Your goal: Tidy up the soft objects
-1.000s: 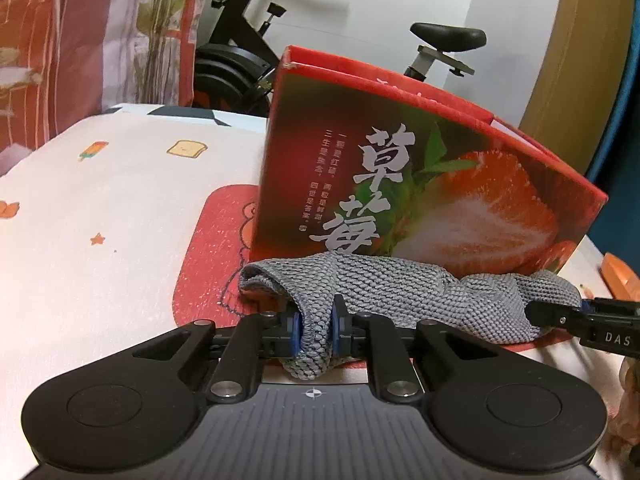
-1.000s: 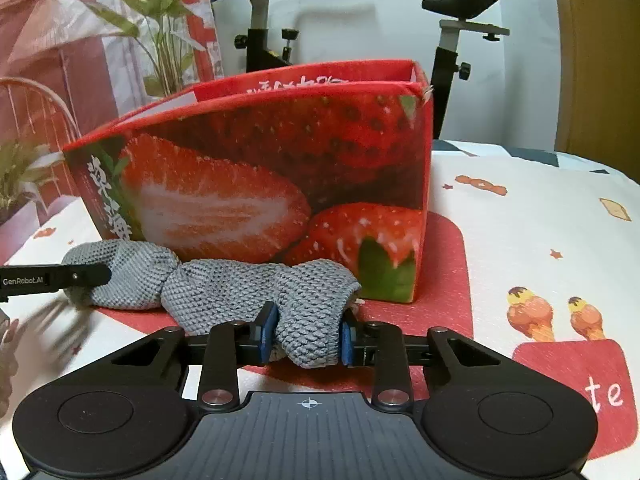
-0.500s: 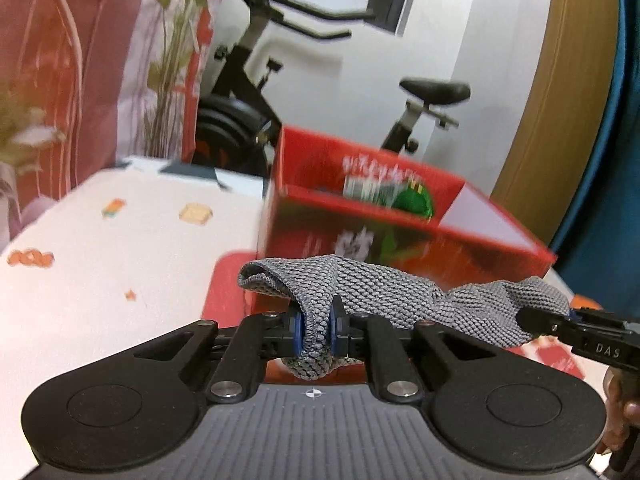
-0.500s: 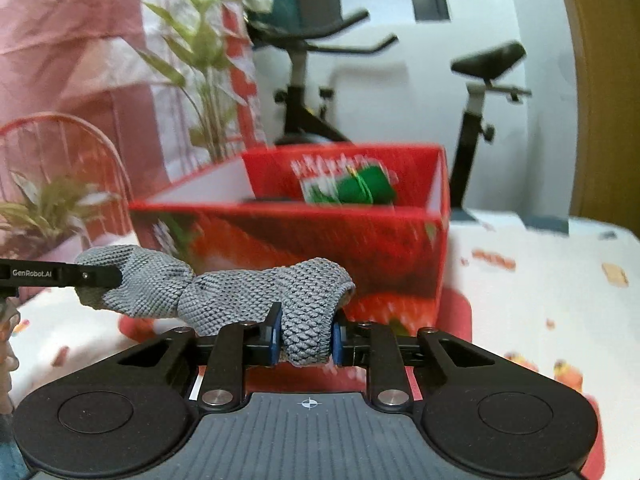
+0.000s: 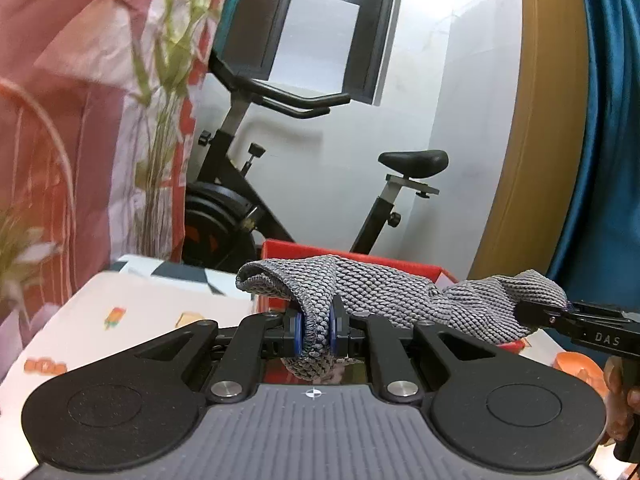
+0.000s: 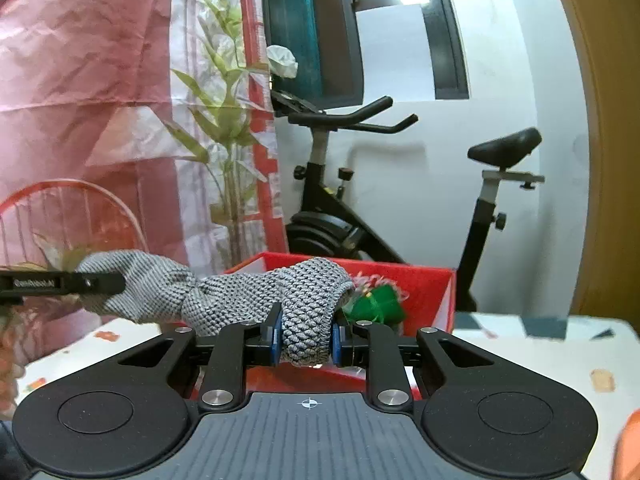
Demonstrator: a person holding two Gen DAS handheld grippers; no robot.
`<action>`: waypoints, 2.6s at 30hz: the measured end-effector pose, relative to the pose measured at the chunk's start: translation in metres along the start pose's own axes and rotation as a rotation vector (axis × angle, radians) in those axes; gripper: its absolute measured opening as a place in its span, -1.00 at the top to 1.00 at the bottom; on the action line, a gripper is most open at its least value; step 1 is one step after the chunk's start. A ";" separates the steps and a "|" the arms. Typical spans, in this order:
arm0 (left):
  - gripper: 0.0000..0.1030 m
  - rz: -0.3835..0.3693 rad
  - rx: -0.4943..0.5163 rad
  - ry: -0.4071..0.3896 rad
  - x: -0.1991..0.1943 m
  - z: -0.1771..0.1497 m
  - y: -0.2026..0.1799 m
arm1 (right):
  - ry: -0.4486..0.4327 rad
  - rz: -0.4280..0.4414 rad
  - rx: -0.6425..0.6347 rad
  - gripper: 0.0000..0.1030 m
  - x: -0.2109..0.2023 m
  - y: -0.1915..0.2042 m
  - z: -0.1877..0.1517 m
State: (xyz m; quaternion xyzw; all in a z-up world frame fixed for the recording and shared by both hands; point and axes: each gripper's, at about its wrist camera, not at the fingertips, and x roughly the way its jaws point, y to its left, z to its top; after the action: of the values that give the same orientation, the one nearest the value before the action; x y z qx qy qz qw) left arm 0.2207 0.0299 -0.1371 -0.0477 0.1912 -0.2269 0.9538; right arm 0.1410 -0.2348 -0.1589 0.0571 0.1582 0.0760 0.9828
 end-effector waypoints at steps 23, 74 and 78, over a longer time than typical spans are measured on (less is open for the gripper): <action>0.75 -0.002 0.098 0.306 0.140 0.016 -0.016 | 0.281 -0.184 -0.073 0.62 0.133 -0.013 0.011; -1.00 0.127 0.070 0.220 0.101 0.069 -0.017 | 0.174 -0.231 -0.039 -0.99 0.089 -0.007 0.074; -1.00 0.194 0.140 0.203 0.081 0.071 -0.030 | 0.171 -0.212 -0.039 -0.99 0.078 0.003 0.080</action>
State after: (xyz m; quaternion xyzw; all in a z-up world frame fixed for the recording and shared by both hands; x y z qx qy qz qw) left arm 0.3026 -0.0330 -0.0937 0.0606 0.2742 -0.1503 0.9479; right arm 0.2389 -0.2259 -0.1067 0.0144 0.2451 -0.0206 0.9692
